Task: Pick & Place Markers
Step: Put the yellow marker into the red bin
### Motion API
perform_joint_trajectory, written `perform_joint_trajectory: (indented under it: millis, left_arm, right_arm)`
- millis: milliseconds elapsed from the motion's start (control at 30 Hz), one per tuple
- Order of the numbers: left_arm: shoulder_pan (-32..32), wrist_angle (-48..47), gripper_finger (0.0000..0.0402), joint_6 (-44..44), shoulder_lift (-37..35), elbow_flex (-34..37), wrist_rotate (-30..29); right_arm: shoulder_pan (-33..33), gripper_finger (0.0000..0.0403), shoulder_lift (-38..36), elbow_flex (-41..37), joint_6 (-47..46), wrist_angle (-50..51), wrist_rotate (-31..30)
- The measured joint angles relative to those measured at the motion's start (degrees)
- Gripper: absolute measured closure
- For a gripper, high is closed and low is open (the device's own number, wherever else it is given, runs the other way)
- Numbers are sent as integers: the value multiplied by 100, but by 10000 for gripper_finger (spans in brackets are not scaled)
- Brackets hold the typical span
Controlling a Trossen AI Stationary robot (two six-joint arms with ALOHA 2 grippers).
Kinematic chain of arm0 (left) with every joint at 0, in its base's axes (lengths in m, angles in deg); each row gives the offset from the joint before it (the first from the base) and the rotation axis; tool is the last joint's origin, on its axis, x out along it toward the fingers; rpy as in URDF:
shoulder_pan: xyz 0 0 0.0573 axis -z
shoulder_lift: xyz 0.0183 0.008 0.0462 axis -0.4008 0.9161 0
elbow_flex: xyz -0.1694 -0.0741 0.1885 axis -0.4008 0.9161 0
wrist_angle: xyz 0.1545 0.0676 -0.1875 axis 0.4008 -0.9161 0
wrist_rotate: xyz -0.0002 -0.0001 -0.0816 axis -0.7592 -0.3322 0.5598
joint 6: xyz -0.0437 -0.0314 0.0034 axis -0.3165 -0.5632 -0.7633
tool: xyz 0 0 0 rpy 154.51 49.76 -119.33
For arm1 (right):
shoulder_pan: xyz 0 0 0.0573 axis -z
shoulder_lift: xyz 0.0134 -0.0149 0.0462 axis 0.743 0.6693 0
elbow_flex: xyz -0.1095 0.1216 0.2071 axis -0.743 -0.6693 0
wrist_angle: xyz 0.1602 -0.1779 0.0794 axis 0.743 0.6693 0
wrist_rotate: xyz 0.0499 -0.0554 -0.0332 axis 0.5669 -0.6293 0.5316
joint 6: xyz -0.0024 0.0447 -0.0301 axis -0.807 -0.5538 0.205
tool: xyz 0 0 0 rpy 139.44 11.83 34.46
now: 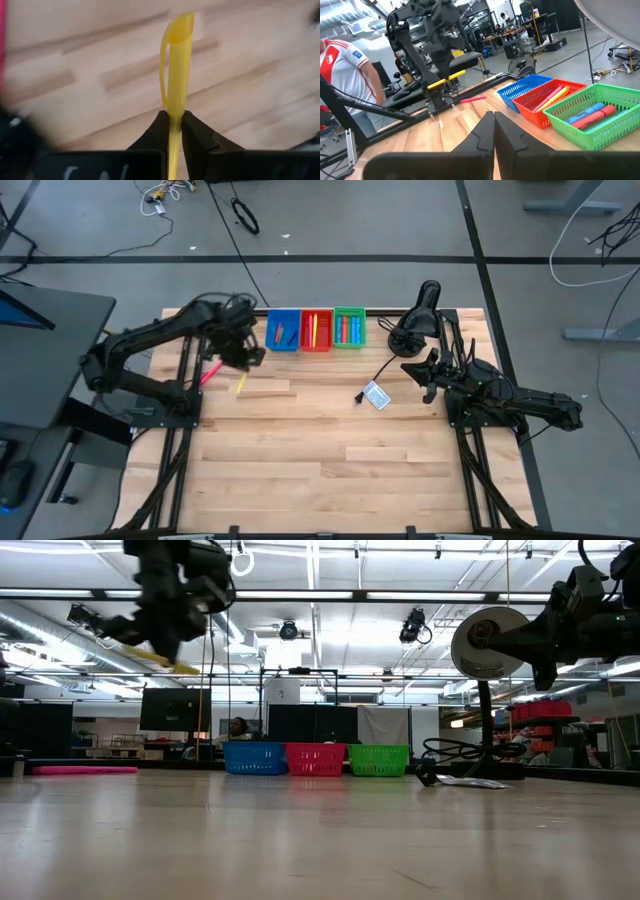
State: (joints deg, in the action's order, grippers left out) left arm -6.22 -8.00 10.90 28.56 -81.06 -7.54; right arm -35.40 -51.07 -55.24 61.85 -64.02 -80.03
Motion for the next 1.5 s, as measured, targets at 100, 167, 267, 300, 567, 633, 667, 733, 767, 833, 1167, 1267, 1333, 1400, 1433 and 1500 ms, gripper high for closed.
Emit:
perform_joint_trajectory:
  millis: [100, 167, 267, 300, 567, 633, 667, 733, 767, 833, 1167, 1267, 1333, 1400, 1433, 1500]
  left_arm:
    - [-182, 199, 372, 17, 478, -437, 93]
    - [-282, 355, 372, 17, 785, -728, 93]
    - [-414, 576, 372, 13, 1246, -1158, 79]
    - [-456, 625, 372, 14, 1403, -1305, 78]
    - [-712, 880, 372, -283, 2620, -2552, -67]
    - [-745, 1024, 372, -303, 2889, -2884, -75]
    - [-767, 1070, 372, -326, 3032, -3060, -77]
    - [-801, 1115, 372, -423, 3330, -3416, -75]
    - [-815, 1126, 372, -435, 3481, -3583, -73]
    - [-827, 1144, 372, -441, 3761, -3897, -74]
    - [-861, 1487, 373, -805, 4838, -4929, -12]
    - [-852, 1648, 373, -892, 5015, -4959, 37]
    - [-850, 1712, 373, -892, 5128, -4959, 15]
    - [-850, 1751, 373, -887, 5255, -4959, -44]
    - [-850, 1796, 373, -887, 5324, -4959, -91]
    - [-850, 1881, 373, -890, 5463, -4959, -111]
  right_arm:
    - [1, 392, -2, 0, 0, 0, 0]
    - [0, 392, 0, 0, 0, 0, 0]
    - [1, 392, -1, 0, 0, 0, -1]
    - [1, 392, -1, -1, 0, 0, 0]
    - [1, 392, -1, 0, 0, 0, 0]
    - [0, 392, -2, 0, 0, 0, -1]
    - [1, 392, -2, 0, 0, 0, -1]
    - [1, 392, -1, -1, 0, 0, -1]
    - [0, 392, -1, 0, 0, 0, -1]
    - [2, 392, 0, 0, 0, 0, -2]
    - [0, 392, -2, 0, 0, 0, -1]
    - [0, 392, -2, 0, 0, 0, -1]
    - [1, 392, -2, 0, 0, -1, -1]
    - [0, 392, 0, 0, 0, 0, 0]
    - [2, 392, -2, -1, 0, 0, -2]
    - [0, 392, -2, 0, 0, 0, -1]
